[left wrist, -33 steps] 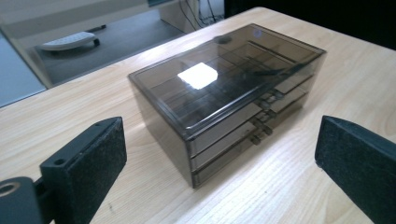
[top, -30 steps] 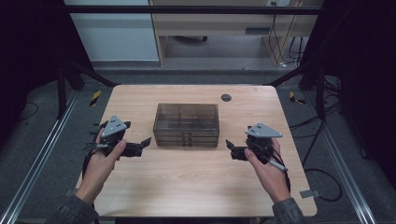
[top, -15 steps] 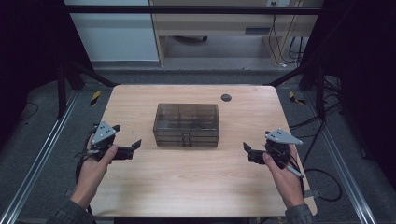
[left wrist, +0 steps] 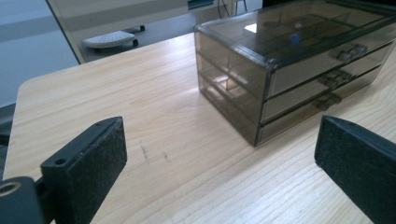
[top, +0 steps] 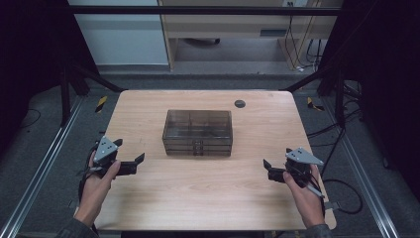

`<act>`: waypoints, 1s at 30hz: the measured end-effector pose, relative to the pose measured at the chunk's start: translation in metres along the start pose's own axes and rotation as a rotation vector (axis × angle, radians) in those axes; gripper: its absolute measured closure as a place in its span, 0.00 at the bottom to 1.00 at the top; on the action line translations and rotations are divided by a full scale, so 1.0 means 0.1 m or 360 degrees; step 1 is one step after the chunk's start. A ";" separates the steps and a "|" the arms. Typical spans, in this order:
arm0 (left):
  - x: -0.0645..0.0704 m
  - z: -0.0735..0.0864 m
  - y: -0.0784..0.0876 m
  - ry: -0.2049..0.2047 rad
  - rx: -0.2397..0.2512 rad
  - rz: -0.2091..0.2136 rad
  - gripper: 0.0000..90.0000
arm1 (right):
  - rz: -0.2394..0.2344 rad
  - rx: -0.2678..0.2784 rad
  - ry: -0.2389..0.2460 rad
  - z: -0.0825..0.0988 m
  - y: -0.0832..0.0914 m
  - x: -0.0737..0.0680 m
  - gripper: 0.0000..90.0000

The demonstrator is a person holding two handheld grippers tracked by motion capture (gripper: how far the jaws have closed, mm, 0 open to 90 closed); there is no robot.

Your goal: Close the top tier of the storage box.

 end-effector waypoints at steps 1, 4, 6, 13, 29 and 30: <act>-0.02 0.02 0.00 -0.0003 0.0000 -0.0010 0.03 | 0.0002 -0.0005 0.0000 0.04 -0.01 0.00 0.08; -0.05 0.08 -0.02 0.0004 0.0005 -0.0026 0.03 | -0.0010 -0.0029 -0.0025 0.16 -0.05 0.00 0.07; -0.07 0.12 -0.03 0.0011 0.0004 -0.0039 0.02 | -0.0009 -0.0040 -0.0033 0.22 -0.07 -0.01 0.07; -0.13 0.23 -0.05 0.0007 -0.0034 -0.0068 0.02 | 0.0011 -0.0065 -0.0067 0.37 -0.14 0.01 0.07; -0.22 0.43 -0.10 0.0049 -0.0144 -0.0078 0.03 | 0.0000 -0.0170 -0.0146 0.53 -0.25 -0.05 0.05; -0.21 0.43 -0.10 0.0050 -0.0149 -0.0074 0.03 | 0.0000 -0.0171 -0.0145 0.53 -0.25 -0.05 0.05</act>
Point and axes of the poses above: each handheld gripper's, and its own axes: y roughly backward along the jaws, z roughly out of its underside, x roughly to its right, the point moved 6 cm from there along -y, roughly forward along the jaws, and after that the axes turned 8 degrees about y, right-handed, at the moved point
